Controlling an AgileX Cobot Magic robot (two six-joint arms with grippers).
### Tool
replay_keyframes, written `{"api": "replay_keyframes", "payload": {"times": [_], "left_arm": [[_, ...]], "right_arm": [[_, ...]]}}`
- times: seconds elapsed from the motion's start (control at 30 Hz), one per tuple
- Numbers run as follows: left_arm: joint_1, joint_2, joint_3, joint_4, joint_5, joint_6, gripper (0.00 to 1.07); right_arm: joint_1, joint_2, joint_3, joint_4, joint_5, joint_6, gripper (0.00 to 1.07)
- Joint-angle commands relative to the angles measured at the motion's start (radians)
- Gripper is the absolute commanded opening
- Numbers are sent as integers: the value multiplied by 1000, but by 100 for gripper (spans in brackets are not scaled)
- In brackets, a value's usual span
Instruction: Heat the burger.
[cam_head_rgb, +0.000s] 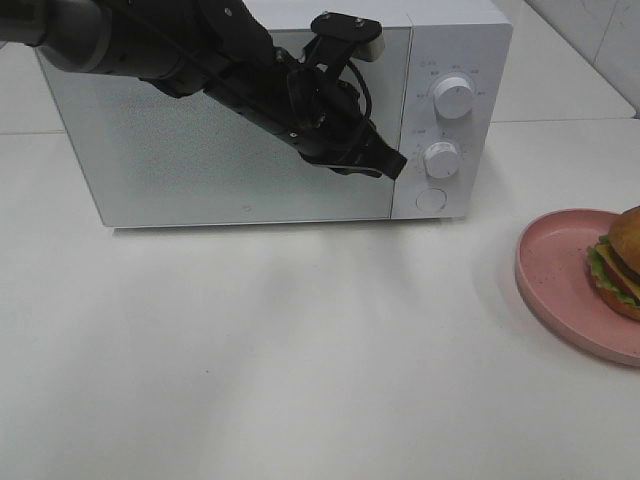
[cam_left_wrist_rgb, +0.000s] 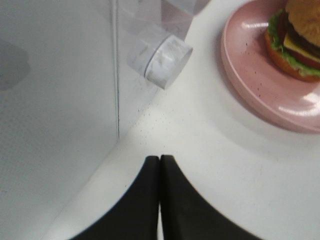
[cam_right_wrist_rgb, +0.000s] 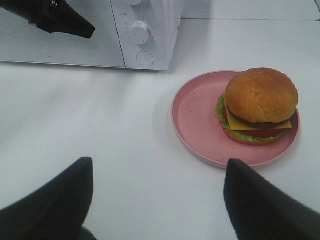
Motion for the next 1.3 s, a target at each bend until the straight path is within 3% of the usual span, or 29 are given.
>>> {"api": "replay_keyframes", "payload": {"times": [0.03, 0.2, 0.27, 0.43, 0.47, 0.5, 0.53, 0.57, 0.6, 0.63, 0.67, 0.7, 0.8, 1.0, 1.13, 1.3], "left_arm": [[19, -19, -15, 53, -21, 19, 0], [19, -60, -15, 102, 67, -9, 0], [19, -94, -15, 144, 148, -78, 0], [19, -125, -15, 214, 241, -160, 0], [19, -138, -15, 258, 303, -212, 0], [19, -138, -15, 258, 303, -212, 0], [19, -146, -15, 301, 354, -264, 0], [19, -146, -15, 301, 354, -264, 0], [19, -151, -15, 324, 381, -299, 0], [19, -162, -15, 367, 436, -374, 0], [19, -162, -15, 367, 436, -374, 0], [19, -176, -15, 405, 479, -435, 0], [19, -204, -15, 471, 568, -497, 0], [27, -265, -13, 562, 697, -563, 0], [49, -290, -12, 572, 718, -574, 0], [141, -321, -12, 564, 773, -607, 0]], "right_arm": [[-2, -27, 2, 2, -14, -1, 69], [-2, -27, 2, 2, -14, -1, 68], [-2, -27, 2, 2, -14, -1, 68], [-2, -27, 2, 2, -14, -1, 68], [-2, -27, 2, 2, -14, -1, 68], [-2, -27, 2, 2, -14, -1, 68], [-2, -27, 2, 2, -14, -1, 68], [-2, -27, 2, 2, -14, -1, 68], [-2, -27, 2, 2, -14, -1, 68], [-2, -27, 2, 2, -14, -1, 68], [-2, -27, 2, 2, -14, -1, 68], [-2, -27, 2, 2, -14, -1, 68], [-2, -27, 2, 2, -14, -1, 68], [-2, -27, 2, 2, -14, -1, 68], [-2, -27, 2, 2, -14, -1, 68], [-2, -27, 2, 2, -14, -1, 68]]}}
